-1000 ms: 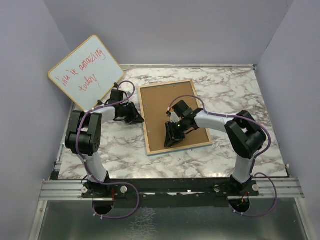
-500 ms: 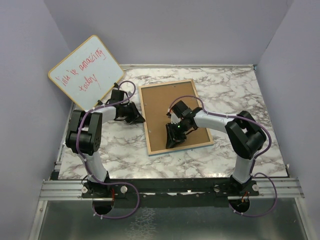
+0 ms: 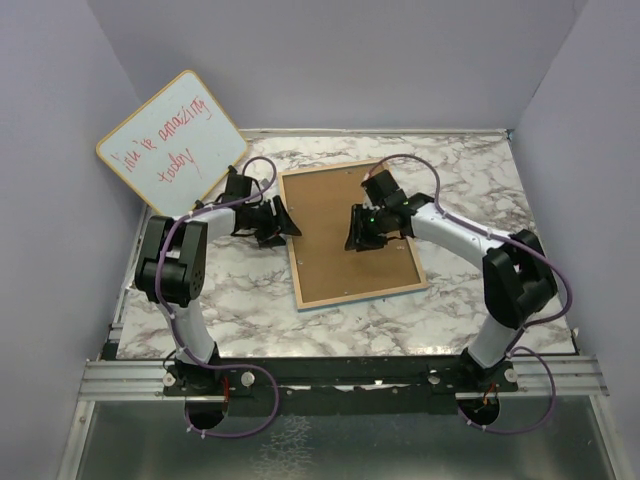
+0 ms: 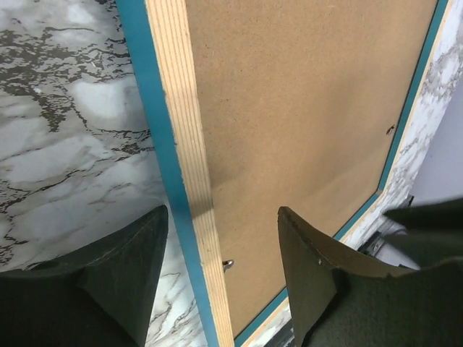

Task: Put the photo into the frame

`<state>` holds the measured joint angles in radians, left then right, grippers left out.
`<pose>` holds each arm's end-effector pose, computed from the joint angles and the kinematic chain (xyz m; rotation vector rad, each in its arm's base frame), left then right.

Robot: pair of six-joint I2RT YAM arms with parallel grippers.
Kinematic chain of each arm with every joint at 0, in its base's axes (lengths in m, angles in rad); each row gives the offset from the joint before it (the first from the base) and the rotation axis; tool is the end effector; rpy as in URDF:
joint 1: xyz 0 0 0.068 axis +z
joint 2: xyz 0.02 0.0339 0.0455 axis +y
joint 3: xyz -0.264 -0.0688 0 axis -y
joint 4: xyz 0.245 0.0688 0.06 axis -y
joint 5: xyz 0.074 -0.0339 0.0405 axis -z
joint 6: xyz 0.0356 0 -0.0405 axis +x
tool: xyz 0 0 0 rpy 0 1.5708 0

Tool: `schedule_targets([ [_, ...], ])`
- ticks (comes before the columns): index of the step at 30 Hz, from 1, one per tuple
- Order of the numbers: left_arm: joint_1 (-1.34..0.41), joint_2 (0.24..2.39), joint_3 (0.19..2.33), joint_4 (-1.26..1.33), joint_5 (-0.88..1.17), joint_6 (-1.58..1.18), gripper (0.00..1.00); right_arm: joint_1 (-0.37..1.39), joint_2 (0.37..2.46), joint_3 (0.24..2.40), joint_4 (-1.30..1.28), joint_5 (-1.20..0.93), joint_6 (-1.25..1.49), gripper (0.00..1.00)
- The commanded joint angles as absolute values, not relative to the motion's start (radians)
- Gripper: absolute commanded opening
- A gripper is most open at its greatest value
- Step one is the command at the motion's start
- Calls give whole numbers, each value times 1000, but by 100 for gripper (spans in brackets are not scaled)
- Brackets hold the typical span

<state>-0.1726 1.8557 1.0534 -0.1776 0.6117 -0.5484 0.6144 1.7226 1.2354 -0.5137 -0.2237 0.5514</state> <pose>0.3562 -0.0828 0.1468 -0.2410 2.6099 -1.0510 0.2922 0.2158 0.2213 -0.1740 2.6992 0.6894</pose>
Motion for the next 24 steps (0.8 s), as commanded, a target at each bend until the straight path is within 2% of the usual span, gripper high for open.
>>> schedule_targets([
  [1, -179, 1908, 1024, -242, 503, -492, 62, 522, 1764, 1219, -538, -40, 622, 39],
  [6, -179, 1909, 1004, -249, 426, -482, 46, 455, 1799, 1219, -543, 82, 662, 40],
  [12, -179, 1941, 1002, -257, 397, -483, 28, 383, 1825, 1187, -481, 63, 656, 40],
  [24, -179, 1959, 1021, -281, 374, -473, 19, 346, 1839, 1148, -520, 119, 647, 39],
])
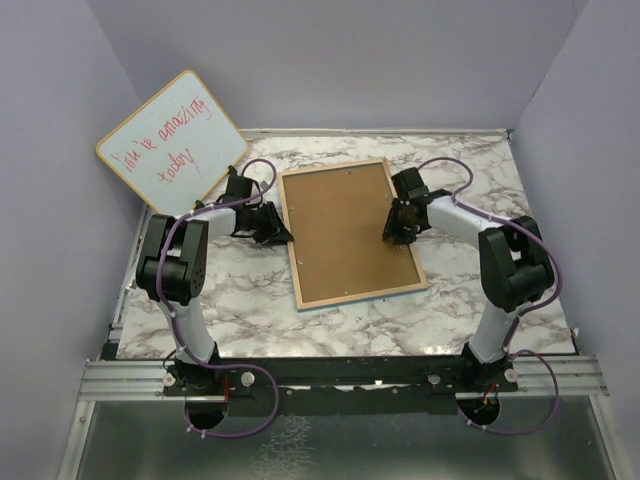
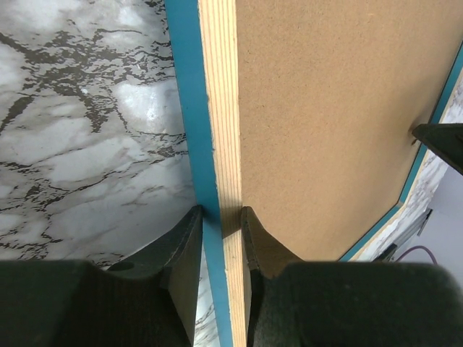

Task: Put the photo into the frame

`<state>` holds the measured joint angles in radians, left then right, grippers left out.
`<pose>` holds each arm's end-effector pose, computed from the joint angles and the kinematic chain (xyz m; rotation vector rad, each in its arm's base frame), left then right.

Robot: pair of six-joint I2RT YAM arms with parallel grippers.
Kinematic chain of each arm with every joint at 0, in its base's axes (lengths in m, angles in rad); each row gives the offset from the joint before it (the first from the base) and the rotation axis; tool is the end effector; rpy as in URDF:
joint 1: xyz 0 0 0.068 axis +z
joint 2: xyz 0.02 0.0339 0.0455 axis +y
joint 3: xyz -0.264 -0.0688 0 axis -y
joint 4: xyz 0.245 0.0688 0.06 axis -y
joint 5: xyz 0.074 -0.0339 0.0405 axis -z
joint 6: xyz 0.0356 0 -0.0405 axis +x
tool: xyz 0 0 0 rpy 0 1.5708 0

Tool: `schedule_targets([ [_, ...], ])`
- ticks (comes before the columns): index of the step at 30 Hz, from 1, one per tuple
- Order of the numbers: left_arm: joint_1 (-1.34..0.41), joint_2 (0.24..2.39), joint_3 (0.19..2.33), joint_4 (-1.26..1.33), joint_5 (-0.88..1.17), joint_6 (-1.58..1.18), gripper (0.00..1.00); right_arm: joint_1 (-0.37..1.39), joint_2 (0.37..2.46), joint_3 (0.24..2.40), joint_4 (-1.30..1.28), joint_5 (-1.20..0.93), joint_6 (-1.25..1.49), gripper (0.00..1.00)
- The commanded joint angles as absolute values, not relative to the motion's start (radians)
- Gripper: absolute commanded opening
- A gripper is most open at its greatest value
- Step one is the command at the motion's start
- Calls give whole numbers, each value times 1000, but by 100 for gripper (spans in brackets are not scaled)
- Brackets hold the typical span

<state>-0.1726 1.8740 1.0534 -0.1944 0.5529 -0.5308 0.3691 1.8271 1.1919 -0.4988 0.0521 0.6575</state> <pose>0.3562 -0.0811 0.1385 -0.2607 2.6428 -0.9652 0.3421 0.1303 0.1725 0.4074 2.6958 0.2352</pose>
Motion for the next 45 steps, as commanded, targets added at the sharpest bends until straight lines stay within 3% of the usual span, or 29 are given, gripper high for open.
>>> schedule_targets([
  [1, -179, 1959, 1024, -283, 371, -471, 18, 345, 1838, 1148, -529, 110, 639, 39],
  [19, -179, 1963, 1035, -293, 369, -470, 17, 306, 1810, 1088, -579, 130, 574, 36],
  [26, -179, 1967, 1035, -294, 370, -471, 16, 306, 1766, 1041, -474, -74, 489, 36],
  [37, -179, 1965, 1039, -299, 371, -468, 15, 305, 1806, 1084, -423, -155, 502, 36],
  [45, -179, 1968, 1039, -298, 373, -466, 15, 306, 1795, 1052, -403, -205, 485, 26],
])
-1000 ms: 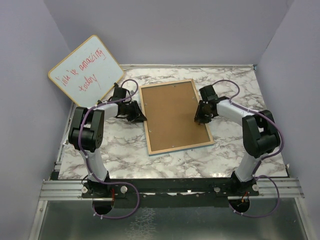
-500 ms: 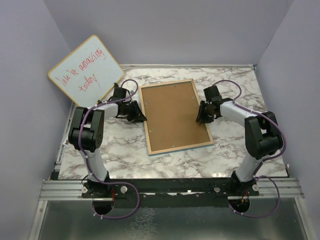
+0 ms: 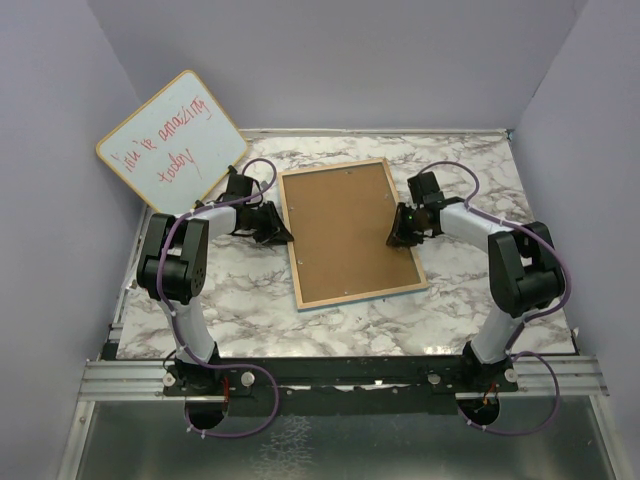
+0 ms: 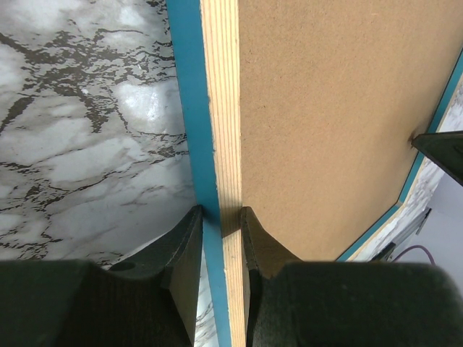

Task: Put the photo into the frame

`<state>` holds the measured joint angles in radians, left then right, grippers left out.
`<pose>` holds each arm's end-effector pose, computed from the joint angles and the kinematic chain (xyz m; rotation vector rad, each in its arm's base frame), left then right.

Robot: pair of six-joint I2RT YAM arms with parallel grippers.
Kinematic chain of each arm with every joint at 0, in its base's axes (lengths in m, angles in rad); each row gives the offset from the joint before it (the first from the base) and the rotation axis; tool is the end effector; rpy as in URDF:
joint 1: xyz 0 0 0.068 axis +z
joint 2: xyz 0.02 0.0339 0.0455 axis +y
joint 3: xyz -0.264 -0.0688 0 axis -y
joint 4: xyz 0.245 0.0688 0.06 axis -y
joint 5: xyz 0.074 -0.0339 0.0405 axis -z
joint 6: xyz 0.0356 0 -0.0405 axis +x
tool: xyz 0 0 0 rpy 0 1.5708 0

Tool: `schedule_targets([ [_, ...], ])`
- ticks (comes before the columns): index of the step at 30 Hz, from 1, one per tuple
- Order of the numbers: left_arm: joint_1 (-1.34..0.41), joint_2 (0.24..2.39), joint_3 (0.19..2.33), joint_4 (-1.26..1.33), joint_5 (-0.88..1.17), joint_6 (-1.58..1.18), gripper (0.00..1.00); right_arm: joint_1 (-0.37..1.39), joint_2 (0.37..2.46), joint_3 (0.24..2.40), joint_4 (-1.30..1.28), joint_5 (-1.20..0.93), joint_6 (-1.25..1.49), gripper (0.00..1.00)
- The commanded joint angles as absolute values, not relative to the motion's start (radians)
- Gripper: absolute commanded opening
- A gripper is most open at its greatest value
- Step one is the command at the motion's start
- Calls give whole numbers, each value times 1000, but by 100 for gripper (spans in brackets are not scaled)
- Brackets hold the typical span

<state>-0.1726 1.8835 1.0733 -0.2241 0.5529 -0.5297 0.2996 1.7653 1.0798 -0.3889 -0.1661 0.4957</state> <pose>0.3582 -0.0814 0.1389 -0.2690 2.6612 -0.9625 0.3333 0.1091 0.1679 0.2083 2.7008 0.4736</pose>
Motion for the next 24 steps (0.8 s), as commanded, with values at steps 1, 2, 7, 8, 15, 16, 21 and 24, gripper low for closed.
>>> schedule_targets([
  [1, -179, 1968, 1039, -299, 372, -466, 15, 306, 1798, 1053, -415, -186, 490, 25],
  [2, -179, 1968, 1037, -298, 371, -465, 15, 305, 1800, 1052, -430, -160, 495, 25],
  [7, -179, 1970, 1036, -299, 372, -465, 15, 305, 1814, 1047, -503, -33, 525, 25],
  [8, -179, 1970, 1036, -299, 372, -464, 15, 307, 1815, 1044, -512, -26, 525, 25],
  [15, -179, 1968, 1032, -298, 371, -463, 14, 301, 1782, 987, -553, 41, 554, 25],
  [16, -179, 1969, 1032, -299, 371, -463, 14, 296, 1780, 983, -558, 51, 560, 25],
  [21, -179, 1968, 1032, -296, 370, -462, 13, 258, 1777, 986, -569, 81, 578, 25],
  [24, -179, 1967, 1032, -297, 368, -461, 13, 248, 1771, 988, -577, 89, 578, 25],
])
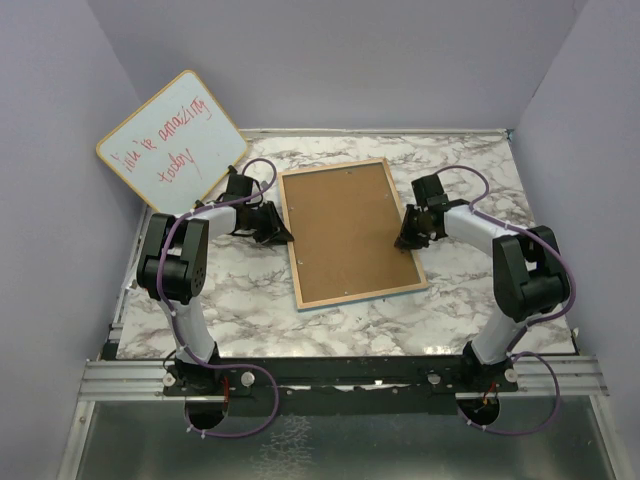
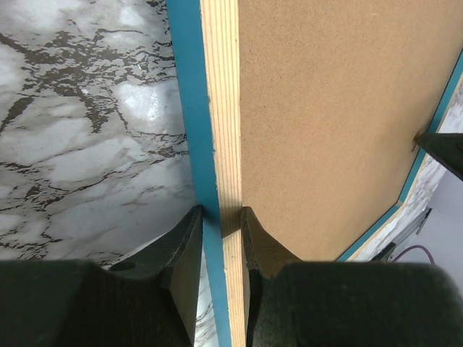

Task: Put the photo into the frame

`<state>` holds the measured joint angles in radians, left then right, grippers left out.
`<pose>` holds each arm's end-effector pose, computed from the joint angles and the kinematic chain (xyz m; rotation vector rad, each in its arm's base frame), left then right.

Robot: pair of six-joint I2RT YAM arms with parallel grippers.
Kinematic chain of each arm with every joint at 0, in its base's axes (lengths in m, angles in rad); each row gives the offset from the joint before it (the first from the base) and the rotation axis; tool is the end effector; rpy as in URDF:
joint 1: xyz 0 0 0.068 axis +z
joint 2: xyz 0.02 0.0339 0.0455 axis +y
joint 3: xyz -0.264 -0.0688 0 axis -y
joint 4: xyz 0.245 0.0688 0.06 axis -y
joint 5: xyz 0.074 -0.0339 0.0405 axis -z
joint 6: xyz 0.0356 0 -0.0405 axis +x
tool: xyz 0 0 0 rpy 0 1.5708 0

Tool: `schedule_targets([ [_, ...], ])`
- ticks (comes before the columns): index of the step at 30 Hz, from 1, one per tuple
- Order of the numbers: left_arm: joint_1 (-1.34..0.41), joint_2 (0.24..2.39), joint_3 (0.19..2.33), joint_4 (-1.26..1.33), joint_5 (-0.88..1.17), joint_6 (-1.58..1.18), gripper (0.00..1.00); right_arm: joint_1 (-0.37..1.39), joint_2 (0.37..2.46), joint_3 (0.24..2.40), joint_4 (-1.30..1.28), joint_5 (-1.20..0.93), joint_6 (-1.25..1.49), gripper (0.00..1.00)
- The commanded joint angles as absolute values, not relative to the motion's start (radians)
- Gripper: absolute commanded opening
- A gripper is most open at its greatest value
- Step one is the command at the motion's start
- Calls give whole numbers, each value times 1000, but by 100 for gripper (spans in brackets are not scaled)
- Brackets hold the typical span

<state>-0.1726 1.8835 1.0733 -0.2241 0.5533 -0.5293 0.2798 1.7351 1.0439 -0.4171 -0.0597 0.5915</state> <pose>0.3582 -0.0814 0.1389 -0.2683 2.6612 -0.9630 0.3253 0.0957 0.1660 0.4043 2.6964 0.3447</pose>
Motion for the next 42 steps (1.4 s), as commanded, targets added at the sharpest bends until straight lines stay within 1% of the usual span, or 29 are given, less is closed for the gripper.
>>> schedule_targets([
  [1, -179, 1967, 1032, -298, 367, -462, 13, 245, 1769, 988, -579, 90, 576, 25],
  [18, -179, 1965, 1037, -299, 366, -466, 12, 230, 1746, 1007, -561, 160, 517, 25],
  [25, -179, 1964, 1040, -300, 367, -465, 12, 230, 1748, 1025, -526, 151, 554, 25],
  [31, -179, 1963, 1040, -302, 362, -463, 12, 230, 1727, 1036, -505, 190, 602, 25],
  [35, -179, 1967, 1042, -301, 359, -462, 11, 230, 1694, 1046, -484, 211, 561, 25],
  [38, -179, 1967, 1045, -303, 353, -462, 11, 230, 1640, 1056, -448, 133, 495, 26],
  [42, -178, 1966, 1056, -303, 347, -463, 11, 230, 1580, 1082, -367, -34, 433, 32],
])
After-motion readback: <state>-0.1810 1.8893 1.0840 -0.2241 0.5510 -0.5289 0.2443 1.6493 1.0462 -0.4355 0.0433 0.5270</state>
